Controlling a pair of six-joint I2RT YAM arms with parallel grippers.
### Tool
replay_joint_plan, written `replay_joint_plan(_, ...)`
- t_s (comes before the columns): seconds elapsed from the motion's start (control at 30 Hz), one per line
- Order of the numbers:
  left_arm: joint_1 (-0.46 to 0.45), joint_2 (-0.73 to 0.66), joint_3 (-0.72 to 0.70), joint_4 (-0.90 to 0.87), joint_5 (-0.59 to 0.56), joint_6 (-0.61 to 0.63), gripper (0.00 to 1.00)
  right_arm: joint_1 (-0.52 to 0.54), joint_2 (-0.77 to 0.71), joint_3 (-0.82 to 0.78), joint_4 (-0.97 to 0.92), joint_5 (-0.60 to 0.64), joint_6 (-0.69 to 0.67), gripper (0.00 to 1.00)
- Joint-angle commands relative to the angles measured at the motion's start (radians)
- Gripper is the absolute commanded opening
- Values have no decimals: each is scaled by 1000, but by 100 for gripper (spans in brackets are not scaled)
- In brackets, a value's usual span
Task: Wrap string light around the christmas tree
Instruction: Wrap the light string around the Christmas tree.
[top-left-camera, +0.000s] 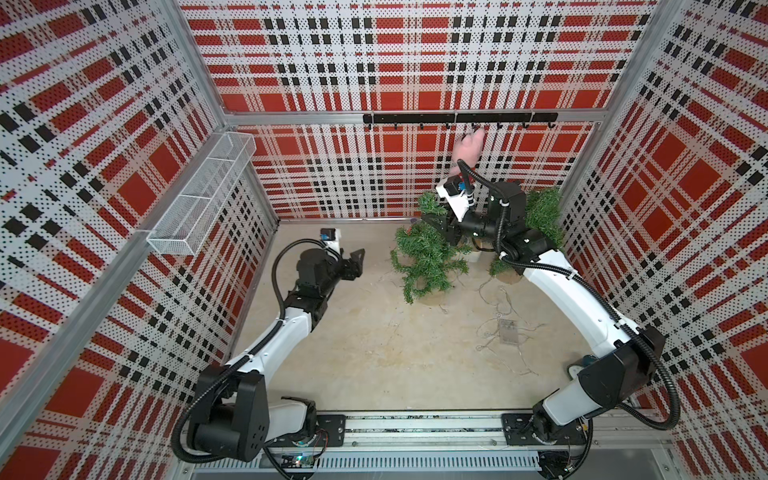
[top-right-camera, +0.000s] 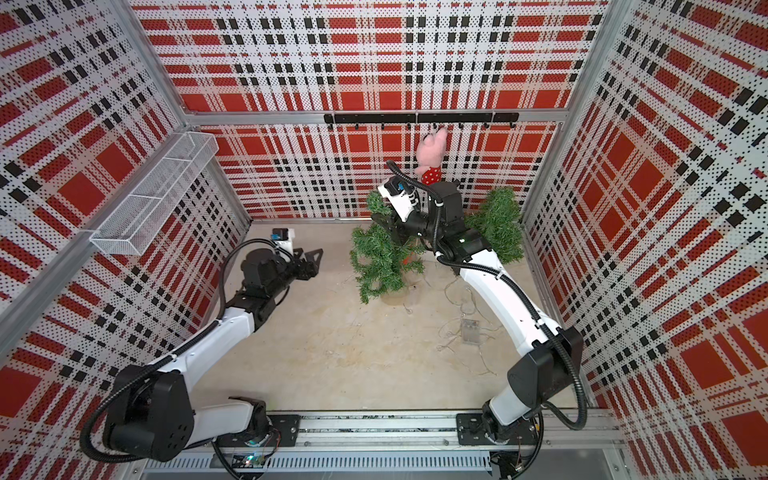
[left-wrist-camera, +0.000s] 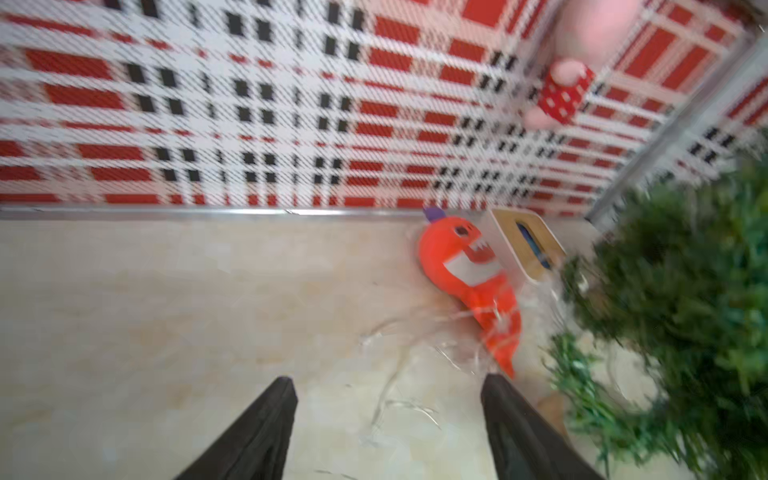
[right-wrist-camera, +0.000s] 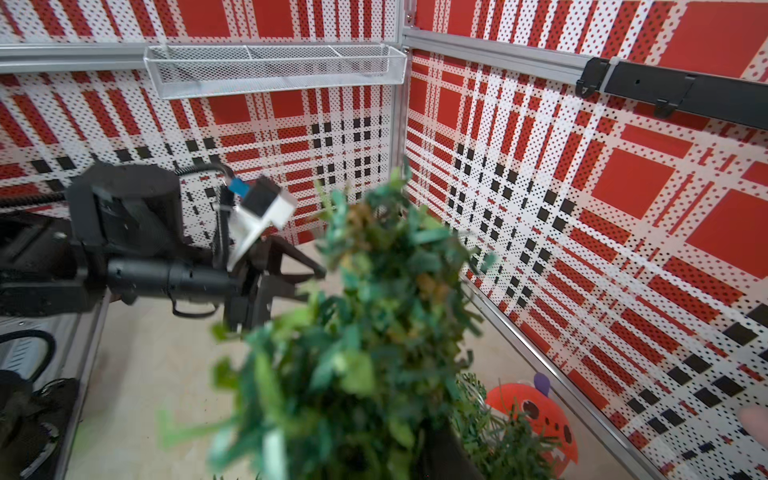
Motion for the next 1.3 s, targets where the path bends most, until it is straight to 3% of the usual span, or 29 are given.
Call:
replay_joint_plan(0.0,-102,64,-127,269,-43,15,78,-8,-53,48,4,-136,-31,0)
replay_joint_plan(0.2,-240,304,-193,654,-106,67,84,-20,-47,105,-37,-178,-25,0)
replay_joint_plan(0.37,-195,509,-168,990,6,-29,85,-19,-57,105,-11,-203,6,0)
replay_joint_plan(0.67,-231,710,25,967,75,-87,83,-23,-77,53,54,-234,57,0)
replay_joint_plan(0.73,-231,760,76,963,102,-131,78,-23,-84,42,69,-240,65,0)
replay_joint_plan(0.83,-190,800,111,982,122,-258,57,-29,-94,28,70,-237,71,0)
replay_joint_plan(0.93,-104,776,46,1129,164,-386,19,-43,-118,1,69,-233,74,0)
replay_joint_plan(1.0,-44,704,-19,1174,159,-401,4,-65,-139,-26,82,-225,87,0)
replay_joint_plan(1.1,54,536,-58,1021,151,-413,0,-87,-158,-71,106,-188,107,0)
replay_joint_plan(1.27,137,223,71,448,107,-271,0,-71,-148,-157,185,-139,173,0)
